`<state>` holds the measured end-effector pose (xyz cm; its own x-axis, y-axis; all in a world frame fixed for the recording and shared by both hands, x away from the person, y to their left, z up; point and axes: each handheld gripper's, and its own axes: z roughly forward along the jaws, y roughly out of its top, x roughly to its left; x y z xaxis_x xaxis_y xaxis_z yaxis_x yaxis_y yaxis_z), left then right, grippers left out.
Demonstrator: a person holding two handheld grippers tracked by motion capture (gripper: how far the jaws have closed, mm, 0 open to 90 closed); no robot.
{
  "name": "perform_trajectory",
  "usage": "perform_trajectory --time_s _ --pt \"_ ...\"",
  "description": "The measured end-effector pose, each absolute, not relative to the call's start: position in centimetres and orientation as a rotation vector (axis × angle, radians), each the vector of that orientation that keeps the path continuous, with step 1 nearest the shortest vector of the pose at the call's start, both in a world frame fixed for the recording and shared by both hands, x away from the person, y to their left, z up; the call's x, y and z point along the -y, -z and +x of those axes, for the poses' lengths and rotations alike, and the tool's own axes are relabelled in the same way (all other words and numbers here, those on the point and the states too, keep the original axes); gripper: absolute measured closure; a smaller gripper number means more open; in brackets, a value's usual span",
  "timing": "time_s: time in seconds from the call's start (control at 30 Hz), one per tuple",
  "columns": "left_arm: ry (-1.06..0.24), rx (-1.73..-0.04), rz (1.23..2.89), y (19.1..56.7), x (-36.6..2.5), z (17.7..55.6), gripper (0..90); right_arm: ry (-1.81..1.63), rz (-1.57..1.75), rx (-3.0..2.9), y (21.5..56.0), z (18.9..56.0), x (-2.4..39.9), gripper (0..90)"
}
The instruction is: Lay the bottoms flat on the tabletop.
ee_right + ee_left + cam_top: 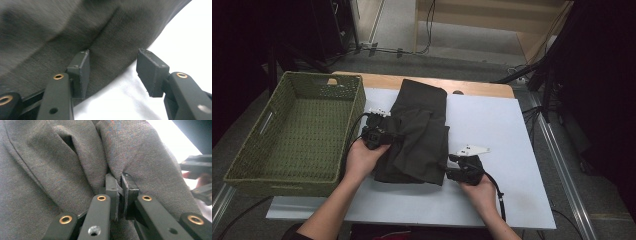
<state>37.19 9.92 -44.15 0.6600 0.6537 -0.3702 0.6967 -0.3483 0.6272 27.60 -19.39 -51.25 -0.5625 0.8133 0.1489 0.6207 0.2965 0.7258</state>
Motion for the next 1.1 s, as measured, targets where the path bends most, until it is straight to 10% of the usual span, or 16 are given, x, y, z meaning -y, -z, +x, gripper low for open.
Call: perform_trajectory --time_s 0.1,0.23,0.3,0.63,1.1 --pt "0.070 -1.044 2.078 44.2 -9.9 37.2 86.4 -1.160 1.358 -2.323 52.0 28.1 18.8 42.9" --pt "0.069 -1.041 2.080 44.3 -9.9 37.2 86.4 -1.239 1.353 -2.380 52.0 28.0 17.9 83.9" --pt "0.070 -1.042 2.080 44.3 -9.9 37.2 86.3 -1.189 1.312 -2.400 51.6 27.8 17.4 87.6" --pt "0.071 -1.044 2.078 44.3 -10.0 37.2 86.3 -1.219 1.199 -2.459 49.9 25.4 17.8 85.9" --pt "0.064 -1.042 2.079 44.3 -9.9 37.2 86.1 -1.229 1.177 -2.385 49.8 22.4 18.6 49.3"
